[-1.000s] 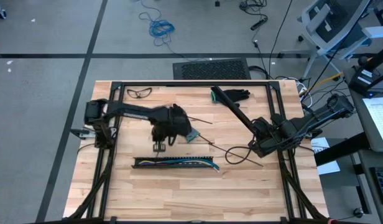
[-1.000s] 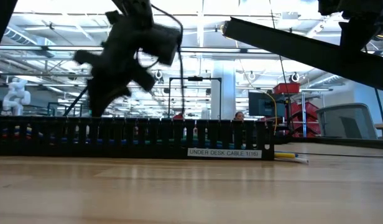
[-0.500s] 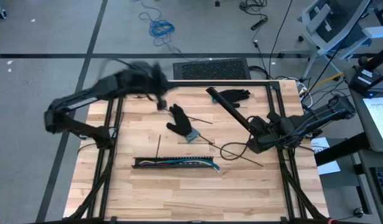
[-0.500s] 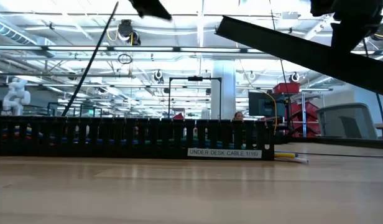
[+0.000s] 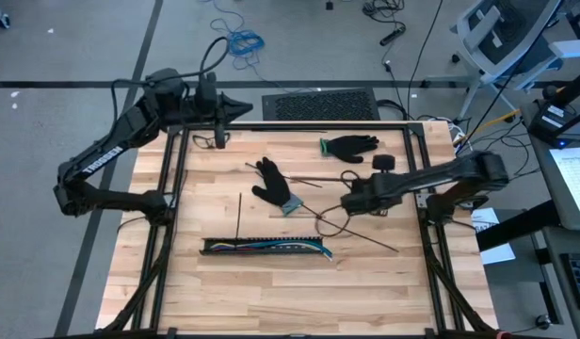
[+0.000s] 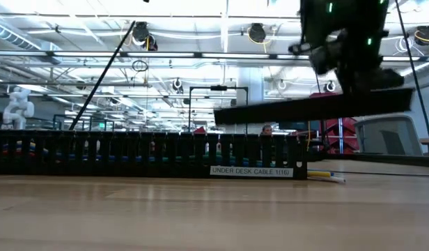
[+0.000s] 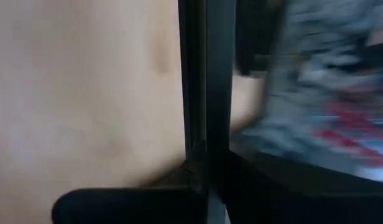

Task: Ziptie cables
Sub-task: Insert the black cover of the black cable duct

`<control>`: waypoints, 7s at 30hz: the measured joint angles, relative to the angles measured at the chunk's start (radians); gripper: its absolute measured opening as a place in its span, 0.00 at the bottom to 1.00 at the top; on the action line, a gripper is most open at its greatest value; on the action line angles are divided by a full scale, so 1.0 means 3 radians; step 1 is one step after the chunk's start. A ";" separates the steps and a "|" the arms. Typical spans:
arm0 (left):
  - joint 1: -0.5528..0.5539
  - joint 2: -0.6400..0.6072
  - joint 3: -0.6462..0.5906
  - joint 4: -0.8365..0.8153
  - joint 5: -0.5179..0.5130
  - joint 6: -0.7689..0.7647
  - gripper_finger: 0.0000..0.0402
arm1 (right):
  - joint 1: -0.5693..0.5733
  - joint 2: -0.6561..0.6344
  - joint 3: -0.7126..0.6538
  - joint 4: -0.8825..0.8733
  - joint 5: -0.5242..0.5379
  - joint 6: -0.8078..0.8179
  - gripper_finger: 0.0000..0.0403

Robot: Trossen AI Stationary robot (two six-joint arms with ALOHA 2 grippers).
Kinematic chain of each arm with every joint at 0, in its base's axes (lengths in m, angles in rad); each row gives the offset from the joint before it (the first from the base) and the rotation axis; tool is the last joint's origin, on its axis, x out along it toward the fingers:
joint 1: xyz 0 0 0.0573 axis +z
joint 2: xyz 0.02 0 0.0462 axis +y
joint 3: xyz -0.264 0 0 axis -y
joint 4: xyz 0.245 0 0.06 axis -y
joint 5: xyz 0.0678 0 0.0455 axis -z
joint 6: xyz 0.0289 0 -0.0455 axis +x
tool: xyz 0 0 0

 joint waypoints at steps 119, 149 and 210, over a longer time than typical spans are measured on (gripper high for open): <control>-0.1372 0.0032 -0.2433 0.3758 -0.2784 -0.6739 0.51 | -0.1045 -0.0800 -0.0023 0.4494 0.1280 -0.4949 0.02; -0.1720 0.0045 -0.2429 0.3326 -0.2616 -0.6800 0.48 | -0.0794 -0.0800 -0.0018 0.4218 0.1277 -0.5147 0.02; -0.1251 -0.0076 -0.2435 0.2925 -0.0335 -0.5576 0.02 | -0.0176 -0.1501 -0.0020 0.4851 0.2556 -0.4044 0.17</control>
